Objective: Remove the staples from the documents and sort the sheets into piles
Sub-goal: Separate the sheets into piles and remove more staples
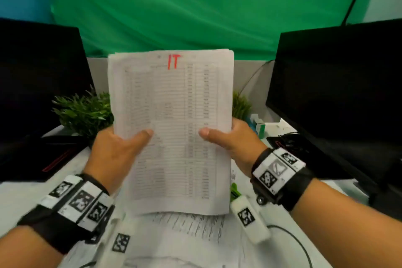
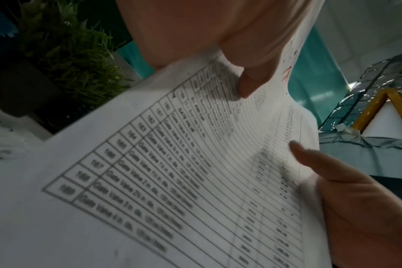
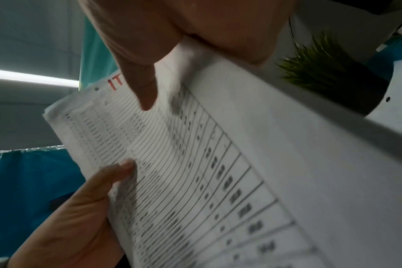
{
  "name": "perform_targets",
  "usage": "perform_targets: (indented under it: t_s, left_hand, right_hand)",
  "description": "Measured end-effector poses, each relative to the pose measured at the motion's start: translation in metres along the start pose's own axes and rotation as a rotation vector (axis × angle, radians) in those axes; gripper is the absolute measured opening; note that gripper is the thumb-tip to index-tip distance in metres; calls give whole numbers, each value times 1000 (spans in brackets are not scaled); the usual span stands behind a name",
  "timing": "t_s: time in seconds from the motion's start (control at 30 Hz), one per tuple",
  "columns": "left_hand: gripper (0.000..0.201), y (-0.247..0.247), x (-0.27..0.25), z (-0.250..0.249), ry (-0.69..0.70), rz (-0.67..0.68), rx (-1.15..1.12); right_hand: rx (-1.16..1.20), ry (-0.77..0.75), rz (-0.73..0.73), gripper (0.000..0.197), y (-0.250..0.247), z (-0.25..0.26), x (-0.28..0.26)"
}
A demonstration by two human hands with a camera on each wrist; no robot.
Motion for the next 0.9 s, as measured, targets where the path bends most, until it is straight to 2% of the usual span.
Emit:
perform_targets:
  t_s: [0.07,0.13,0.17,0.2,0.23,0.27,0.3,0.33,0.37,0.47,0.5,0.6,0.67,0.7,0.8,0.83,0.9]
  left_hand:
    - [20,-10,4,-13,59,-15,30]
    - [4,-18,5,-31,106,-31,118]
    - [17,-22,9,-37,118,-33,188]
    - [30,-27,14,-35,67,-27,224]
    - [47,-30,20,-31,12,-2,193]
    - [66,-34,26,-23,-53,0,183]
    - [78,-40,31,-14,-72,17,172]
    - [78,-48,40,-3,-57,20,188]
    - [69,-46,38,-9,-37,29,172]
    - [9,-26,23,-36,72,70,233]
    - [11,-21,21,-36,95,74,254]
    - [16,-14,15,-33,92,98,246]
    - [14,-14,17,-29,54,122,210]
    - [13,-14,18,-28,35,132,207]
    - [13,-8,16,-28,7,160,192]
    - [14,-5,14,-30,4,162,184]
    - [16,1,10,-33,9,187,192]
  right_hand:
    - [-58,65,107,38,-12,10,3]
    - [-276,161,44,44,-46,6,14]
    - [-516,207,-17,47,-65,-1,20]
    - [-843,257,-28,50,-79,-10,26]
    - [-1178,321,13,55,-90,-26,30]
    - [-1417,401,80,61,-95,-44,31]
    - [-1557,481,147,65,-98,-62,29]
    - [-1625,531,203,65,-101,-80,27]
    - [-1656,573,247,62,-104,-95,24]
    - [-1646,619,226,52,-115,-124,19]
    - [-1641,621,180,49,-121,-125,19]
    - [-1471,643,-27,53,-147,-118,20]
    - [-1143,645,-229,48,-164,-104,19]
    - [-889,597,-335,41,-168,-94,21]
    - [-41,307,-567,32,-159,-42,26]
    - [150,203,-601,35,-152,-20,29]
    - [327,13,-643,48,-139,30,31]
Point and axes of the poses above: each hand's wrist, its own x-axis towards the middle knuckle, its own y-axis out of the palm, z = x × y, the point moved 7 cm from there along x, towards the middle knuckle, and after that the axes turned 1 degree about z, right-handed, at the moved point
